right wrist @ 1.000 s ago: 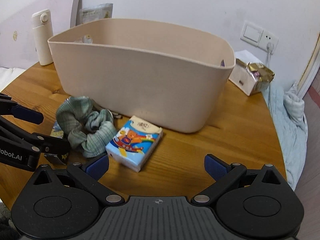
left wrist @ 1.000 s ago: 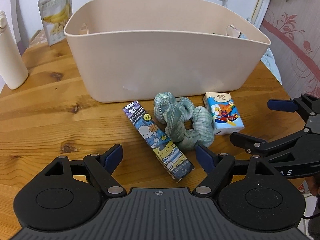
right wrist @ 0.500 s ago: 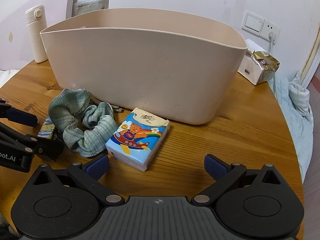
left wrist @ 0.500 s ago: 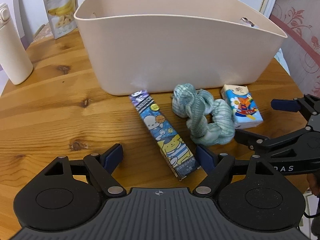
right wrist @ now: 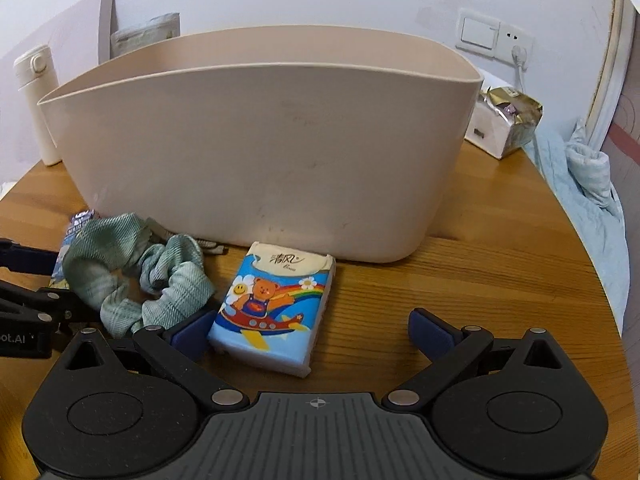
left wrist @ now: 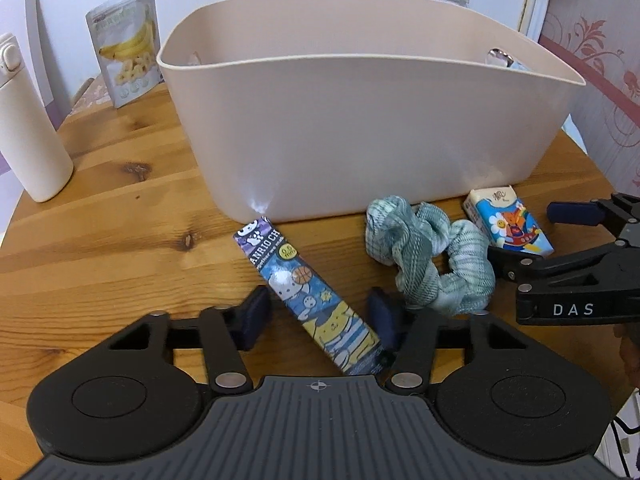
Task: Organize objects
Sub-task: 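Grasp tall Sanrio box with left tool while right tool grasps cartoon tissue pack, then lower Sanrio box into bin with left tool while right tool drops cartoon pack in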
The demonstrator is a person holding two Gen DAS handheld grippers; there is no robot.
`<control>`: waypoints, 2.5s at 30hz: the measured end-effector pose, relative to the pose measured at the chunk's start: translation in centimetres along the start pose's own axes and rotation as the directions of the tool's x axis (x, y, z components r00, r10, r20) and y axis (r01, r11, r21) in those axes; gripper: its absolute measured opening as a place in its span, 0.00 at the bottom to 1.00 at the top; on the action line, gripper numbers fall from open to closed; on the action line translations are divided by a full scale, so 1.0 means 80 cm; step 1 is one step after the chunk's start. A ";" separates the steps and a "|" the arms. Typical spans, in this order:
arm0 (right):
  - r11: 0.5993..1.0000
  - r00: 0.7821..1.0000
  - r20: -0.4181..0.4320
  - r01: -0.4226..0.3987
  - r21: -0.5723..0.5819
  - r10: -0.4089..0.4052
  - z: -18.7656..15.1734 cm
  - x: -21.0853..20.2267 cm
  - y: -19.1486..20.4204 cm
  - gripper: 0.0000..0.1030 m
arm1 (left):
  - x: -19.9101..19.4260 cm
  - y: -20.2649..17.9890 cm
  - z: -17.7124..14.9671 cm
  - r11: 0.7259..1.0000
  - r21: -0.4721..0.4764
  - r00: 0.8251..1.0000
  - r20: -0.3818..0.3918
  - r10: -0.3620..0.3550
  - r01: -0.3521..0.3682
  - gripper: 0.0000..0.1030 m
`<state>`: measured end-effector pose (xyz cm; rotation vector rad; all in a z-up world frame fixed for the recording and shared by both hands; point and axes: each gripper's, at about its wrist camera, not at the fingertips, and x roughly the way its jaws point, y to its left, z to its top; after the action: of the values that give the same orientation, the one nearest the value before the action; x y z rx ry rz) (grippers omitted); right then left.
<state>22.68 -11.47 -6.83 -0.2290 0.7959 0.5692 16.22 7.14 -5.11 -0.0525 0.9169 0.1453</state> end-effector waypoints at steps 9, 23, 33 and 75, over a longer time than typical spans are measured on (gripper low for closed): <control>0.999 1.000 0.018 -0.020 -0.026 0.021 -0.002 -0.007 0.007 0.67 | -0.001 0.004 0.001 1.000 -0.006 1.000 0.017 -0.004 0.004 0.25; 0.999 0.999 0.015 -0.041 -0.035 0.042 -0.017 -0.032 -0.006 0.42 | -0.027 0.002 -0.009 1.000 0.001 0.998 0.052 -0.028 0.028 0.23; 1.000 0.998 0.066 -0.009 0.004 0.009 -0.022 -0.069 -0.027 0.42 | -0.063 0.003 -0.014 1.000 0.008 0.994 0.110 -0.024 0.023 0.23; 0.999 0.949 0.315 0.028 -0.035 -0.016 0.123 -0.102 -0.055 0.42 | -0.059 -0.025 0.155 0.992 0.097 0.943 0.332 0.039 -0.075 0.23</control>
<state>26.59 -14.41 5.82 -0.1765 0.4726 0.5827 23.46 6.02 6.16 0.0977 0.5903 0.1528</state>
